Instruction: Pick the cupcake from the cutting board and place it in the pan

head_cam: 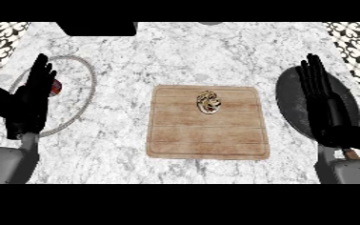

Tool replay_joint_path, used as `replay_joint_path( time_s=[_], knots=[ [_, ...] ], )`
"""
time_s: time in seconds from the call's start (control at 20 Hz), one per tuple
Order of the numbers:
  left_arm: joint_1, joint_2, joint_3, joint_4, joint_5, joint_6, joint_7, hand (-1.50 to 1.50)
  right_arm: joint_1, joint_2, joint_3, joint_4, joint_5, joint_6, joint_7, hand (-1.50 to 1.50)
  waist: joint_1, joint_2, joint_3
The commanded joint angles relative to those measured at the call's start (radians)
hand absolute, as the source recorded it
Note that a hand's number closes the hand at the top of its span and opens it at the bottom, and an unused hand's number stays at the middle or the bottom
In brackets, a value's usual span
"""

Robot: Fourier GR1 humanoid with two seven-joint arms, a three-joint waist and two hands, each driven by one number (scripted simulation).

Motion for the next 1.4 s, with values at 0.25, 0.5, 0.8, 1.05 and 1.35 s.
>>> replay_joint_path(
  time_s=[0.25, 0.5, 0.8, 1.05, 1.35],
  knots=[
    [0.076, -0.194, -0.2, -0.133, -0.068, -0.096, -0.235, 0.0, -0.168, 0.125, 0.035, -0.016, 0.079, -0.132, 0.014, 1.5, 0.025, -0.023, 0.015],
    [0.1, -0.219, -0.227, -0.111, -0.058, -0.117, -0.212, 0.0, 0.195, 0.176, 0.137, -0.166, 0.314, -0.417, 0.091, -1.5, -0.013, -0.027, 0.014],
    [0.092, -0.22, -0.217, -0.146, -0.059, -0.131, -0.162, 0.0, 0.289, 0.074, 0.269, -0.269, 0.606, -0.461, 0.273, -1.5, 0.002, -0.025, 0.014],
    [0.131, -0.264, -0.246, -0.106, -0.116, -0.123, -0.253, 0.0, 0.12, -0.054, 0.198, -0.335, 0.64, -0.251, 0.587, -1.5, 0.013, -0.022, 0.014],
    [0.087, -0.274, -0.24, -0.095, -0.116, -0.138, -0.208, 0.0, -0.132, 0.009, 0.303, -0.18, 0.75, -0.084, 0.857, -1.5, 0.027, -0.019, 0.014]
  ],
)
